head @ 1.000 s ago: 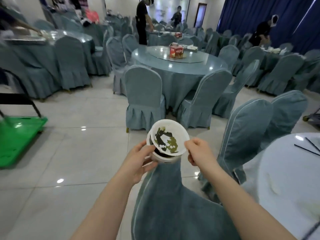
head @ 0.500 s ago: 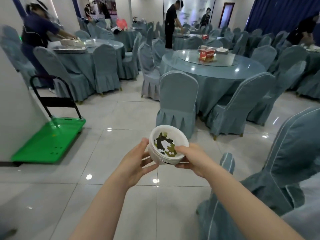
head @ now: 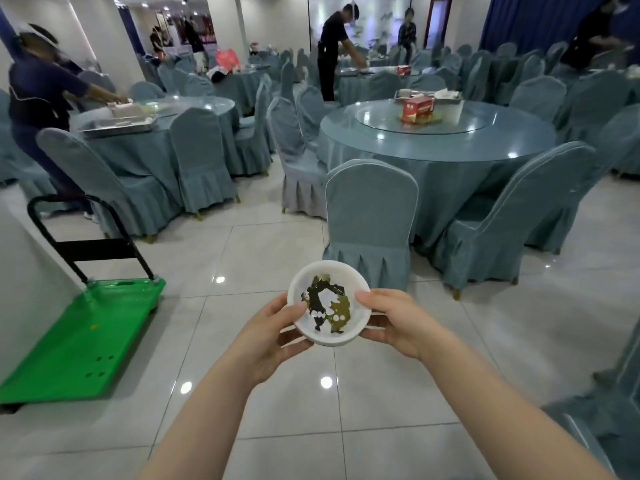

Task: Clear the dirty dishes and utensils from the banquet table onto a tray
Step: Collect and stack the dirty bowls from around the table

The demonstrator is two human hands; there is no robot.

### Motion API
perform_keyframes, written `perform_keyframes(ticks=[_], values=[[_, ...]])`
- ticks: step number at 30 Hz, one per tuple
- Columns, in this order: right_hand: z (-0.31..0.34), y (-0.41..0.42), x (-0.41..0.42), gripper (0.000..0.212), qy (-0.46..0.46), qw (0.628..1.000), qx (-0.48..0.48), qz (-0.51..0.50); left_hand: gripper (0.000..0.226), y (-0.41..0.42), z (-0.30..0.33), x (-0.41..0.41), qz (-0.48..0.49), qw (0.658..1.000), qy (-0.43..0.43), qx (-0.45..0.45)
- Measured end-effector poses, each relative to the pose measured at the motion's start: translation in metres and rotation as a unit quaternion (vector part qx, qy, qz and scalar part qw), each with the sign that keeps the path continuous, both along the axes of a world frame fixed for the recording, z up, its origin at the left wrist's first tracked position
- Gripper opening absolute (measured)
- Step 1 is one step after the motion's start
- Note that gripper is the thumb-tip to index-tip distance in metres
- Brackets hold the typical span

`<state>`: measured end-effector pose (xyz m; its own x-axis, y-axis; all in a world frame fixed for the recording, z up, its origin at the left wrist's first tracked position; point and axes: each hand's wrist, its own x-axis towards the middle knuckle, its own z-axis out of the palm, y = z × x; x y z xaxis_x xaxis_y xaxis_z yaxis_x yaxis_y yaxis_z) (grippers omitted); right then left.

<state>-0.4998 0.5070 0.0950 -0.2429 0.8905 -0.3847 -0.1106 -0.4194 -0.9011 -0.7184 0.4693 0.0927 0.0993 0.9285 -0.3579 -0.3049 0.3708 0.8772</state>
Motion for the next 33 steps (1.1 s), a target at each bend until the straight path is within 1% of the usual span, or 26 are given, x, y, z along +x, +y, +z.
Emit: perform_keyframes(ticks=[2,7,10,13,15,17,20,24,28,30,33], values=[[0.001,0.027,0.0,0.025,0.002,1.0,-0.006,-0.017,0.033,0.033,0.002,0.0,-0.013,1.0,-0.003,0.0],[-0.003,0.093,0.021,0.023,0.0,0.997,-0.024,-0.072,0.027,0.117,0.002,0.018,-0.072,0.997,-0.018,-0.01],[-0.003,0.136,0.042,0.02,0.011,0.992,-0.019,-0.125,0.029,0.179,0.003,0.038,-0.105,0.994,-0.013,-0.016],[-0.004,0.182,0.066,0.034,0.028,0.977,-0.009,-0.212,0.028,0.247,0.003,0.063,-0.141,0.99,-0.01,-0.021],[-0.004,0.212,0.086,0.044,0.023,0.963,-0.014,-0.269,0.023,0.295,0.004,0.084,-0.164,0.986,-0.017,-0.024],[-0.006,0.235,0.11,0.048,0.008,0.949,-0.028,-0.315,0.019,0.338,0.004,0.111,-0.185,0.982,-0.02,-0.027],[-0.009,0.255,0.161,0.044,0.003,0.92,-0.027,-0.391,0.021,0.395,0.008,0.167,-0.233,0.972,-0.031,-0.029],[0.0,0.257,0.251,0.036,-0.022,0.873,-0.012,-0.487,0.024,0.447,0.019,0.262,-0.307,0.95,-0.042,-0.044],[0.01,0.251,0.354,0.027,-0.027,0.815,0.029,-0.578,0.019,0.489,0.029,0.378,-0.371,0.926,-0.054,-0.043],[0.015,0.248,0.405,0.026,-0.026,0.784,0.046,-0.618,0.016,0.503,0.036,0.44,-0.383,0.92,-0.064,-0.047],[0.018,0.245,0.479,0.026,-0.018,0.744,0.057,-0.666,0.017,0.521,0.044,0.533,-0.404,0.908,-0.085,-0.075]])
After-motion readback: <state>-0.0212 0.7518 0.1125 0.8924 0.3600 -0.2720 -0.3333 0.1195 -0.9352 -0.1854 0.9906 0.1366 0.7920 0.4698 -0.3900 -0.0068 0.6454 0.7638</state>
